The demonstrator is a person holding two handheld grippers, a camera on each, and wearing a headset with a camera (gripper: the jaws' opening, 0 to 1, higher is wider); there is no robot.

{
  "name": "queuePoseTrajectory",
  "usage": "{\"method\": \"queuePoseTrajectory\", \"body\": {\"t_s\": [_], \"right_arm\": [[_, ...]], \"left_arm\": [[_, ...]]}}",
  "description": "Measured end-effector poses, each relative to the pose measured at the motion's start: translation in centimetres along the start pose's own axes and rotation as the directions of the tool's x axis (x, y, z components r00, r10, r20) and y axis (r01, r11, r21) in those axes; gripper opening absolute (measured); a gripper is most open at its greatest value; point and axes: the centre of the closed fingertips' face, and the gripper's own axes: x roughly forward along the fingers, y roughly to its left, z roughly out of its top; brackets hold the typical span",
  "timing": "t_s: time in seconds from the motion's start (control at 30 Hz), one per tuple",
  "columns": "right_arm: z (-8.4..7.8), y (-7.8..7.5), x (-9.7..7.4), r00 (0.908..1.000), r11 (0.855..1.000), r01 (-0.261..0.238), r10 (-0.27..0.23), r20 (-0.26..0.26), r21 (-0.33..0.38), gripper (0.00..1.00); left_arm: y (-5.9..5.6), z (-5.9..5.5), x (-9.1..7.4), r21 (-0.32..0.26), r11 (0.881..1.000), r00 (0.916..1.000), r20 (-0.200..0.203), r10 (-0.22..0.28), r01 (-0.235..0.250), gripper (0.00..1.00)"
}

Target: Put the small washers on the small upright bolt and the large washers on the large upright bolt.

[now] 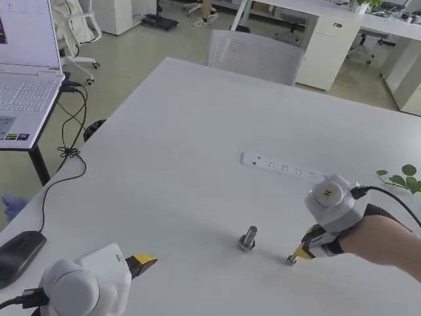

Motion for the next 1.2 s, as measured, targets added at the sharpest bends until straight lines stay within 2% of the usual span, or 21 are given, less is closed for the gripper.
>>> {"method": "queuePoseTrajectory", "body": {"t_s": [0.13,0.23,0.3,0.43,0.5,0.53,0.63,0.73,0.8,0.83,0.87,0.9,0.97,1.03,1.07,1.13,1.2], "right_arm": [[-0.5,0.4,-1.2,0.9996,1.0,0.008,-0.009,0.028,0.021,0.23],[-0.6,0.7,-2.0,0.9969,0.998,0.007,-0.012,0.077,0.065,0.23],[-0.3,1.0,-2.6,0.9917,0.994,-0.002,-0.012,0.128,0.111,0.24],[-0.4,1.7,-3.9,0.9852,0.993,0.0,-0.021,0.17,0.119,0.25],[-0.3,2.1,-4.6,0.9779,0.989,0.0,-0.031,0.207,0.147,0.26],[-0.2,2.3,-5.0,0.9711,0.984,-0.01,-0.032,0.236,0.176,0.28],[-0.5,2.8,-5.7,0.9614,0.983,-0.009,-0.042,0.272,0.181,0.3],[-0.8,3.9,-6.7,0.9438,0.98,-0.022,-0.046,0.327,0.199,0.31],[-0.9,4.4,-7.4,0.9304,0.977,-0.029,-0.051,0.363,0.211,0.32],[-0.8,4.7,-7.7,0.9193,0.978,-0.036,-0.049,0.39,0.207,0.33],[-1.1,4.6,-8.0,0.9116,0.972,-0.017,-0.08,0.403,0.232,0.33],[-1.2,4.6,-8.1,0.9099,0.97,-0.016,-0.086,0.406,0.242,0.34],[-1.6,5.4,-8.4,0.8955,0.965,-0.049,-0.072,0.439,0.258,0.36],[-2.3,6.1,-8.7,0.8916,0.964,-0.046,-0.079,0.446,0.264,0.38],[-2.6,6.5,-8.8,0.8852,0.965,-0.051,-0.076,0.459,0.259,0.39],[-3.2,6.9,-8.9,0.883,0.963,-0.051,-0.08,0.462,0.265,0.4],[-3.6,7.4,-9.4,0.8608,0.957,-0.052,-0.102,0.499,0.287,0.43]], "left_arm": [[0.2,0.5,-0.1,0.005,1.0,1.0,0.005,0.006,-0.006,0.85],[0.4,0.6,0.0,-0.002,1.0,0.9999,0.009,0.009,-0.009,0.85],[0.5,0.4,0.0,0.007,1.0,0.9999,0.003,0.014,-0.014,0.85],[0.7,0.5,0.0,0.001,1.0,0.9998,0.007,0.018,-0.018,0.85],[0.7,0.4,0.0,0.004,1.0,0.9998,0.002,0.019,-0.019,0.85],[0.7,0.6,0.0,0.004,1.0,0.9998,0.009,0.019,-0.019,0.86],[0.6,0.8,0.0,0.009,1.0,0.9998,0.005,0.018,-0.018,0.86],[0.6,1.1,0.1,0.013,1.0,0.9998,0.006,0.018,-0.018,0.86],[0.5,1.3,0.1,0.016,1.0,0.9998,0.007,0.018,-0.018,0.86],[0.5,1.4,0.1,0.016,1.0,0.9998,0.008,0.018,-0.018,0.86],[0.4,1.4,0.1,0.015,1.0,0.9998,0.009,0.018,-0.018,0.86],[0.4,1.4,0.1,0.016,1.0,0.9998,0.007,0.019,-0.019,0.86],[0.4,1.4,0.1,0.02,1.0,0.9998,0.004,0.02,-0.02,0.86],[0.3,1.5,0.0,0.018,1.0,0.9998,0.006,0.02,-0.02,0.86],[0.3,1.4,0.0,0.019,1.0,0.9998,0.005,0.021,-0.021,0.86],[0.3,1.3,0.0,0.018,1.0,0.9998,0.005,0.021,-0.021,0.86],[0.2,1.3,0.0,0.016,1.0,0.9997,0.005,0.022,-0.022,0.86]]}}
